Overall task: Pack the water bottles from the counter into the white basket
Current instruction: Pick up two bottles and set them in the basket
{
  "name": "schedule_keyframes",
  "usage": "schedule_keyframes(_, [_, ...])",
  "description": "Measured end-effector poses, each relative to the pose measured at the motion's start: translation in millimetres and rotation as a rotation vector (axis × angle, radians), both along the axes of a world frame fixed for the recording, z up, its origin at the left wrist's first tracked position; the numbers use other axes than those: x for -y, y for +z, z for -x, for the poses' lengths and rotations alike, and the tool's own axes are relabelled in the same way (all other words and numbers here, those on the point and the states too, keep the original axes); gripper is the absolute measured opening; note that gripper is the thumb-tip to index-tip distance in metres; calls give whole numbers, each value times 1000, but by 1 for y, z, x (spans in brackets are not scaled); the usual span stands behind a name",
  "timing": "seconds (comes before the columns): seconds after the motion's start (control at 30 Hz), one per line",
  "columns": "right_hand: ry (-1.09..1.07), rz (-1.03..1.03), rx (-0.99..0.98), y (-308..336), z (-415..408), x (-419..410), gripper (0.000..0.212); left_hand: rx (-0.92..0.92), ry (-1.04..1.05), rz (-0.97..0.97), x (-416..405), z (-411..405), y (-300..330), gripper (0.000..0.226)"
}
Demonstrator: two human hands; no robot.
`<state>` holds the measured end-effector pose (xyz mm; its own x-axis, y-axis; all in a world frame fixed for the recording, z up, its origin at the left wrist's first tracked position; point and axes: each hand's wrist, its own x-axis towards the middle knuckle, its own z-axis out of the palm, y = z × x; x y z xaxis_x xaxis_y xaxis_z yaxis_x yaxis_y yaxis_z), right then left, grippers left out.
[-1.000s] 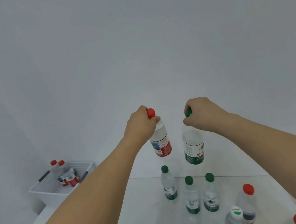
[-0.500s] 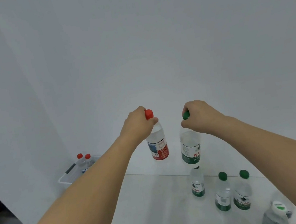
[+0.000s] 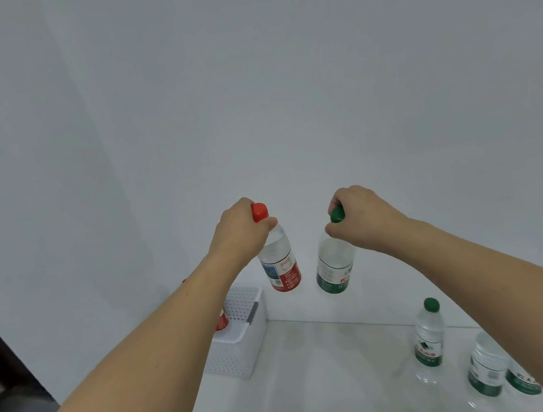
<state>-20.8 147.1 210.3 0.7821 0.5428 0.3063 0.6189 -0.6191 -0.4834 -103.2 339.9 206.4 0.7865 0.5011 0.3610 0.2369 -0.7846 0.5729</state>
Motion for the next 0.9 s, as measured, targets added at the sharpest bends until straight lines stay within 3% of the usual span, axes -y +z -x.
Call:
schedule_keyframes(0.6, [46, -45, 2, -56, 6, -210, 16, -2, -17, 8, -205, 2, -47, 28])
schedule_keyframes(0.9, [30, 47, -71, -141, -36, -304, 21, -134, -91, 37, -283, -46, -127, 28])
